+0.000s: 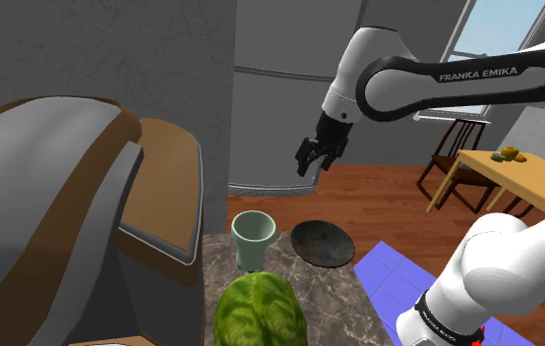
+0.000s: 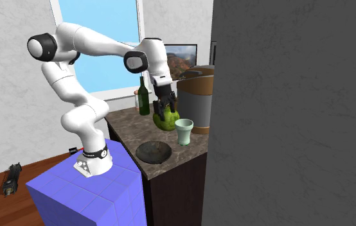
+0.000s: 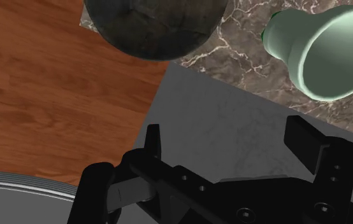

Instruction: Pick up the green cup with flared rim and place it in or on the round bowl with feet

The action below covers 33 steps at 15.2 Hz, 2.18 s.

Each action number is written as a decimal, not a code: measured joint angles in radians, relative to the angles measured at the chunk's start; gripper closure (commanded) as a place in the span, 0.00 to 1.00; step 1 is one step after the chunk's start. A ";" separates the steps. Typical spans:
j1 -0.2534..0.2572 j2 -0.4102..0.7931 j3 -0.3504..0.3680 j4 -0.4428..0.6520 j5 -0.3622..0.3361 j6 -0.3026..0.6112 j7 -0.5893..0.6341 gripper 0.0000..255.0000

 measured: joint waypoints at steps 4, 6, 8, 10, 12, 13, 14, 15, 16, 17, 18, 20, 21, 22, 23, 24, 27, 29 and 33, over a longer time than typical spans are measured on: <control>0.037 0.068 0.048 -0.020 0.037 0.079 0.034 0.00; 0.059 0.109 0.078 -0.036 0.057 0.132 0.055 0.00; 0.070 0.172 0.098 -0.026 0.069 0.181 0.065 0.00; 0.087 0.227 0.126 -0.018 0.081 0.225 0.084 0.00; 0.097 0.270 0.141 -0.014 0.088 0.261 0.091 0.00; 0.098 0.283 0.144 -0.011 0.088 0.272 0.094 0.00; 0.100 0.295 0.149 -0.015 0.089 0.287 0.097 0.00; 0.102 0.304 0.154 -0.020 0.089 0.302 0.102 0.00; 0.103 0.315 0.157 -0.022 0.088 0.315 0.104 0.00; 0.103 0.324 0.159 -0.027 0.088 0.328 0.104 0.00; 0.103 0.335 0.161 -0.032 0.087 0.344 0.106 0.00; 0.102 0.357 0.164 -0.038 0.085 0.372 0.106 0.00; 0.102 0.361 0.165 -0.040 0.085 0.378 0.107 0.00; 0.102 0.362 0.165 -0.041 0.085 0.381 0.107 0.00; 0.102 0.363 0.165 -0.042 0.085 0.383 0.107 0.00; 0.102 0.364 0.165 -0.042 0.085 0.383 0.107 0.00; 0.102 0.364 0.165 -0.043 0.085 0.384 0.106 1.00; 0.102 0.364 0.165 -0.043 0.085 0.384 0.106 1.00; 0.102 0.364 0.165 -0.042 0.085 0.384 0.106 1.00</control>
